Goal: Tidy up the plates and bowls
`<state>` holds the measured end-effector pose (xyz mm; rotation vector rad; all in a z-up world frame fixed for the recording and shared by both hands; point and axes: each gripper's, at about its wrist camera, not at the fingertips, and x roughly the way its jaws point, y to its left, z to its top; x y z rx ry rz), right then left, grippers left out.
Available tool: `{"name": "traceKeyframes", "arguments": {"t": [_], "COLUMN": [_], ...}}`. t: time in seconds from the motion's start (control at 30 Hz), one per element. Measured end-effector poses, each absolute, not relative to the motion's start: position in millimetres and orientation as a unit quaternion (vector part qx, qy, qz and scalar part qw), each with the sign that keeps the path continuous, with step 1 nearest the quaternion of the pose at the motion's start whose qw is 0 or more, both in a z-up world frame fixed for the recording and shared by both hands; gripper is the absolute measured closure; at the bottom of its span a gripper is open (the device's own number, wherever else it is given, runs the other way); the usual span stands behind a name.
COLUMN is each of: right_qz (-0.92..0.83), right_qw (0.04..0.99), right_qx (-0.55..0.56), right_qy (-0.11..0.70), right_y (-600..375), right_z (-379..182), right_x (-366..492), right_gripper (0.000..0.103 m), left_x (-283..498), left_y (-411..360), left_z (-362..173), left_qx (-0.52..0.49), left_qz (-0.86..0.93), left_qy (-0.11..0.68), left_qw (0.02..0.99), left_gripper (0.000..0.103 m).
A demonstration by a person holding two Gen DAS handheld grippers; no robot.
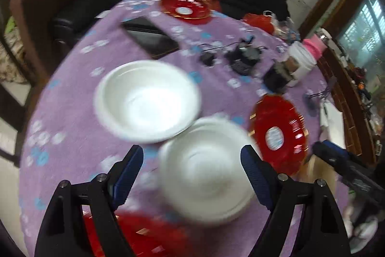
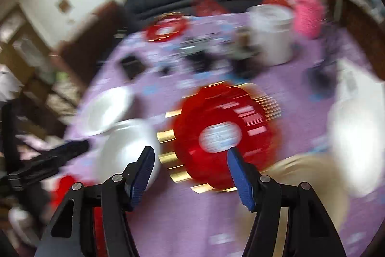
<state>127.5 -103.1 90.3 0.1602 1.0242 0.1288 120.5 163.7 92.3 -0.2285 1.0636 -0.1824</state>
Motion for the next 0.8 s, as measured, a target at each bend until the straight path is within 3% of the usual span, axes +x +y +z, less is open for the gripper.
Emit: {"name": "traceKeyframes", "arguments": {"t": [0.33, 0.4, 0.43, 0.5, 0.57, 0.6, 0.67, 0.8], "right_qz": [0.039, 0.051, 0.055, 0.063, 0.067, 0.074, 0.079, 0.075], "right_qw": [0.81, 0.804, 0.8, 0.794, 0.793, 0.793, 0.794, 0.807], "right_qx": [0.125, 0.108, 0.102, 0.095, 0.083, 0.089, 0.105, 0.116], "right_qy": [0.571, 0.583, 0.588, 0.597, 0.599, 0.598, 0.594, 0.575], "right_y": [-164.0, -162.5, -162.0, -160.5, -157.4, -158.7, -158.2, -163.2], "right_z": [35.3, 29.4, 24.8, 18.0, 13.0, 12.9, 14.3, 17.0], "right_x": [183.0, 190.0, 194.3, 196.9, 198.4, 200.9, 200.8, 196.4], "right_gripper": [0.036, 0.043, 0.045, 0.054, 0.064, 0.071, 0.081, 0.082], "left_x": [219.3, 226.1, 229.3, 232.8, 231.1, 229.6, 226.3, 219.3], "left_y": [58.3, 46.5, 39.4, 28.2, 16.0, 10.7, 4.3, 4.9], "left_z": [43.6, 32.4, 25.1, 14.0, 17.7, 19.6, 23.4, 28.6], "left_qx": [-0.061, -0.037, -0.019, 0.007, 0.038, 0.038, 0.047, 0.031], "left_qz": [-0.152, -0.155, -0.157, -0.159, -0.167, -0.181, -0.181, -0.18], "left_qy": [0.592, 0.606, 0.617, 0.633, 0.622, 0.623, 0.618, 0.61], "left_qw": [0.789, 0.779, 0.771, 0.758, 0.765, 0.76, 0.763, 0.771], "left_gripper": [0.022, 0.027, 0.036, 0.045, 0.049, 0.061, 0.061, 0.066]}}
